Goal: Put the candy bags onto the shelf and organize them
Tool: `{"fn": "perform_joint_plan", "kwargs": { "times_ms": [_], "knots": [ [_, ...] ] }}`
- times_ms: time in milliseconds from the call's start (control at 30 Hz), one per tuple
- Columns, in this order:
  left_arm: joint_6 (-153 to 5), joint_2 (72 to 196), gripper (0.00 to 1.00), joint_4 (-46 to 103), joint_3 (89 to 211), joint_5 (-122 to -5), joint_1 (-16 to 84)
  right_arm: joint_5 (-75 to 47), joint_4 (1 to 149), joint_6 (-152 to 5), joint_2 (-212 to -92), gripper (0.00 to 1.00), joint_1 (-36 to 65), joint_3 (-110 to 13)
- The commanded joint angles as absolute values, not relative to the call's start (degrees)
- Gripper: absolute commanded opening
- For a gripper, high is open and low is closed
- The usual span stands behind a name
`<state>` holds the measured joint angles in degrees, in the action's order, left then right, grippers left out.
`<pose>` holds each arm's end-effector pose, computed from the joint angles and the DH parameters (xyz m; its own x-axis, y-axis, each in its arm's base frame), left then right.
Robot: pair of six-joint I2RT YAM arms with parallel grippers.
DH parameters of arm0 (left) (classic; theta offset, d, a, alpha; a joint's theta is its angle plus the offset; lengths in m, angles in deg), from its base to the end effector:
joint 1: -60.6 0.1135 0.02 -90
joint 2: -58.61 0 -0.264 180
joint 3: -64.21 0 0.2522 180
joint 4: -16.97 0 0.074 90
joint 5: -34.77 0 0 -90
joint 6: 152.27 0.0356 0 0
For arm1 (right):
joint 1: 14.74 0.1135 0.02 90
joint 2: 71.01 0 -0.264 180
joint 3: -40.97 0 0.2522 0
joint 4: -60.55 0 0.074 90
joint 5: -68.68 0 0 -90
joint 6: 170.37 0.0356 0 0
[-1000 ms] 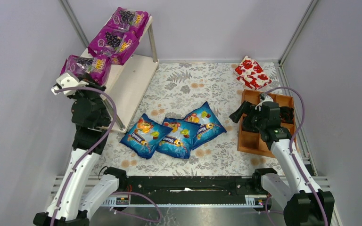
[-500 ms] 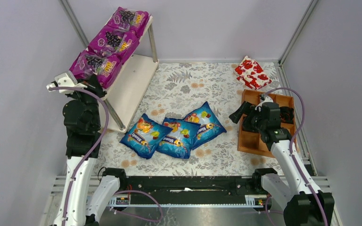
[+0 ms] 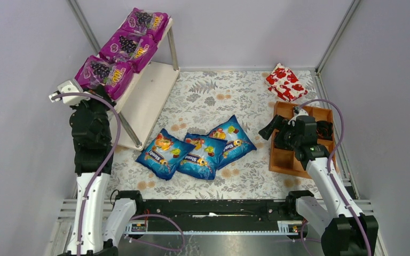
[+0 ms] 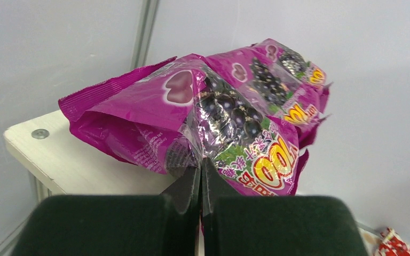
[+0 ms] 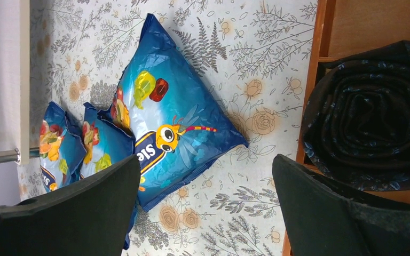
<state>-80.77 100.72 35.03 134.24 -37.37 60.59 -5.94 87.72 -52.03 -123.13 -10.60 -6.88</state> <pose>0.1533 0.0109 0.4271 0.2582 -0.3021 -0.9177 -0.2321 0.9027 -0.3624 0.2006 0.0240 0.2466 -0.5981 0.4156 -0.6853 -0.0129 0.8499 0.5268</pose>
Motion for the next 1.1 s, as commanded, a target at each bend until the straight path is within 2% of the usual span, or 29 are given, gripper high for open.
{"fn": "perform_joint_plan", "kwargs": {
  "times_ms": [0, 233, 267, 367, 400, 433, 467, 533, 667, 700, 767, 867, 933, 1067],
  "knots": [
    [-82.59, 102.15, 0.00, 34.10, 135.48, -41.17, 64.40, -5.07, 86.53, -52.15, -122.75, 1.00, -10.32, -7.32],
    [-81.61, 101.00, 0.00, 35.38, 135.05, -41.68, 64.56, -5.06, 86.37, -52.61, -123.21, 1.00, -10.27, -7.46],
    [-81.23, 100.94, 0.07, 36.13, 135.77, -41.74, 64.56, -5.03, 86.21, -52.67, -123.42, 1.00, -10.29, -7.40],
    [-80.43, 99.71, 0.65, 37.98, 137.40, -41.99, 64.56, -4.65, 85.92, -52.68, -123.90, 1.00, -10.32, -7.31],
    [-80.60, 99.28, 0.79, 39.24, 138.48, -41.30, 64.49, -4.56, 85.92, -52.68, -123.99, 1.00, -10.34, -7.26],
    [-81.12, 99.07, 0.89, 40.73, 139.85, -40.47, 64.58, -4.54, 85.98, -52.73, -124.01, 1.00, -10.29, -7.27],
    [-81.57, 99.24, 0.95, 42.63, 141.64, -40.00, 64.52, -4.54, 85.95, -52.76, -123.96, 1.00, -10.34, -7.20],
    [-82.39, 100.58, 0.96, 46.30, 146.33, -42.15, 64.48, -4.71, 85.79, -52.74, -123.83, 1.00, -10.34, -7.05],
    [-83.31, 108.22, 0.95, 50.30, 156.69, -62.46, 64.49, -4.80, 85.07, -52.46, -123.90, 1.00, -10.33, -6.83],
    [-83.82, 111.26, 0.97, 52.33, 159.83, -66.94, 64.47, -4.72, 84.96, -52.31, -124.06, 1.00, -10.34, -6.85],
    [-85.53, 115.19, 0.97, 54.31, 164.17, -72.78, 64.47, -4.71, 85.03, -52.31, -124.26, 1.00, -10.31, -7.14],
    [-88.04, 119.96, 0.90, 52.29, 166.34, -79.98, 63.40, -4.90, 84.72, -52.20, -124.31, 1.00, -10.35, -6.85],
    [-87.47, 124.52, 0.87, 53.85, 169.49, -80.68, 59.14, -4.81, 84.34, -52.08, -124.56, 1.00, -10.27, -6.70],
    [-80.67, 133.45, 0.83, 61.04, 178.37, -69.90, 46.04, -4.39, 83.92, -51.81, -125.44, 1.00, -10.31, -6.66]
  ]
}}
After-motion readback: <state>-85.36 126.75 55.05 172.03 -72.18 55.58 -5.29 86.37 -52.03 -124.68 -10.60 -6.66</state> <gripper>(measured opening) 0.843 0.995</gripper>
